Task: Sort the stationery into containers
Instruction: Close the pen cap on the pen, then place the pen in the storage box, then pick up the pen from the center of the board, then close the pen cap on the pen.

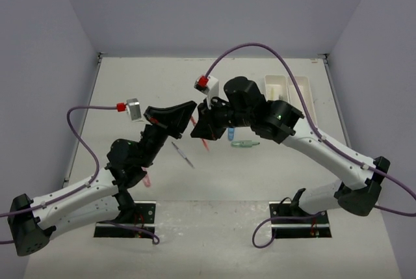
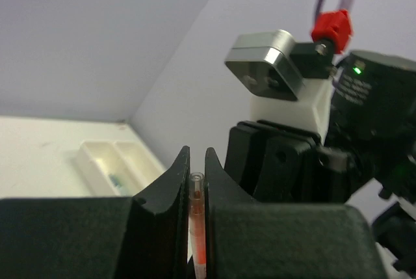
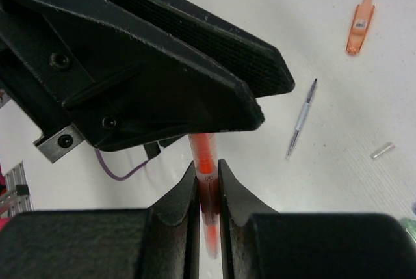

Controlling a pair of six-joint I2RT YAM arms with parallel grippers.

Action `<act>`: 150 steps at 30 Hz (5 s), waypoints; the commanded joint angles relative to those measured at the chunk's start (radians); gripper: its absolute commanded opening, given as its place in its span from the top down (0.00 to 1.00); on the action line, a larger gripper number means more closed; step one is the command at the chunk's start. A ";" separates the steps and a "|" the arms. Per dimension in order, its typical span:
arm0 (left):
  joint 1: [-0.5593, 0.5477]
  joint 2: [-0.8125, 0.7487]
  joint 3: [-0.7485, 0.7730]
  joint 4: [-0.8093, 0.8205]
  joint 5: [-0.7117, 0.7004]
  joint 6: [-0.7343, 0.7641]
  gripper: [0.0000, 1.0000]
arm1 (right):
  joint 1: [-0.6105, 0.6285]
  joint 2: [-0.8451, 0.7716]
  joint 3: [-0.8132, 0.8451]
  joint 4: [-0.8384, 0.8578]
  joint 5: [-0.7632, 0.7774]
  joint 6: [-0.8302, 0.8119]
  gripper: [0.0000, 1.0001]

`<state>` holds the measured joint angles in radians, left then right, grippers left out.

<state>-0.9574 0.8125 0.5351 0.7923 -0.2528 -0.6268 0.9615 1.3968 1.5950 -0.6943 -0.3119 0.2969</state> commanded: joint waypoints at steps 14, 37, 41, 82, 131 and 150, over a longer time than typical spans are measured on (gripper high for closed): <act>-0.075 0.167 0.755 -1.271 -0.694 -0.038 0.00 | -0.378 -0.219 -0.596 0.349 0.479 0.132 1.00; -0.076 -0.068 0.412 -1.458 -0.371 0.016 0.00 | -0.810 0.450 -0.068 0.036 0.564 -0.093 0.87; -0.073 -0.067 0.384 -1.462 -0.373 0.010 0.00 | -0.810 0.470 -0.055 0.008 0.567 -0.082 0.61; -0.073 0.189 0.415 -1.462 -0.448 -0.278 0.00 | -0.325 0.399 -0.344 0.259 0.566 0.359 0.40; -0.032 0.194 0.389 -0.757 -0.071 -0.129 0.36 | 0.068 -0.479 -0.812 0.675 0.495 0.018 1.00; -0.032 0.250 0.397 -0.730 0.039 -0.089 0.58 | 0.070 -0.548 -0.773 0.650 0.482 -0.012 1.00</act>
<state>-0.9924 1.0581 0.9161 0.0135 -0.2393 -0.7472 1.0267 0.8649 0.7710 -0.0673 0.1877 0.3050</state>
